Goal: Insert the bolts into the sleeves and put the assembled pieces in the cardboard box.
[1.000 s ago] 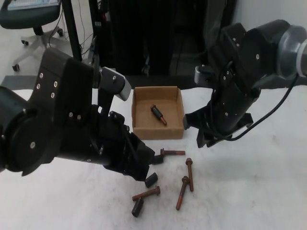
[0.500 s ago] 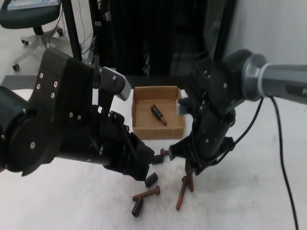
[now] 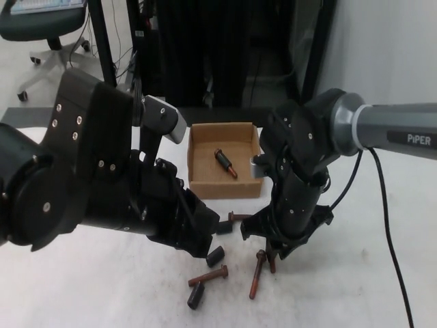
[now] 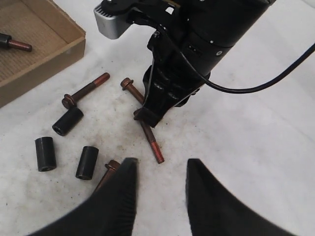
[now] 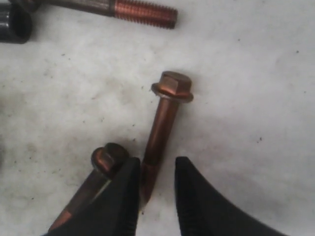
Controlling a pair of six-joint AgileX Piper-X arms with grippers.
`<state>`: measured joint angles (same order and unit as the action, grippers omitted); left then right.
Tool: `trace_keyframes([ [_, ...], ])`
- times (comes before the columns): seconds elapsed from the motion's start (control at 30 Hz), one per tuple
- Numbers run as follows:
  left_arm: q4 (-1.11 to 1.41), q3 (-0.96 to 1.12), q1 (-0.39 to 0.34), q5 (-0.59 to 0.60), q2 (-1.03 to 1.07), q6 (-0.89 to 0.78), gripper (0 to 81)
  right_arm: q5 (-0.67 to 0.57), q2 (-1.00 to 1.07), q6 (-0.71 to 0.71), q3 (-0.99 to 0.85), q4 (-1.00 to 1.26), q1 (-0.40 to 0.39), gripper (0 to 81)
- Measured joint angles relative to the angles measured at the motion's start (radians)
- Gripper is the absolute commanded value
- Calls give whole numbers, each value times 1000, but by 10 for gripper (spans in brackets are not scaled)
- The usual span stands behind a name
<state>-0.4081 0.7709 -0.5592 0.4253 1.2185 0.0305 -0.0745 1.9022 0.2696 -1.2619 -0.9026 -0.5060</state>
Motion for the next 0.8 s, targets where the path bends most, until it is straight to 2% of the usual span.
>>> trace_keyframes([
  [0.8, 0, 0, 0, 0, 0, 0, 315, 9, 58, 0, -12, 75, 10, 237],
])
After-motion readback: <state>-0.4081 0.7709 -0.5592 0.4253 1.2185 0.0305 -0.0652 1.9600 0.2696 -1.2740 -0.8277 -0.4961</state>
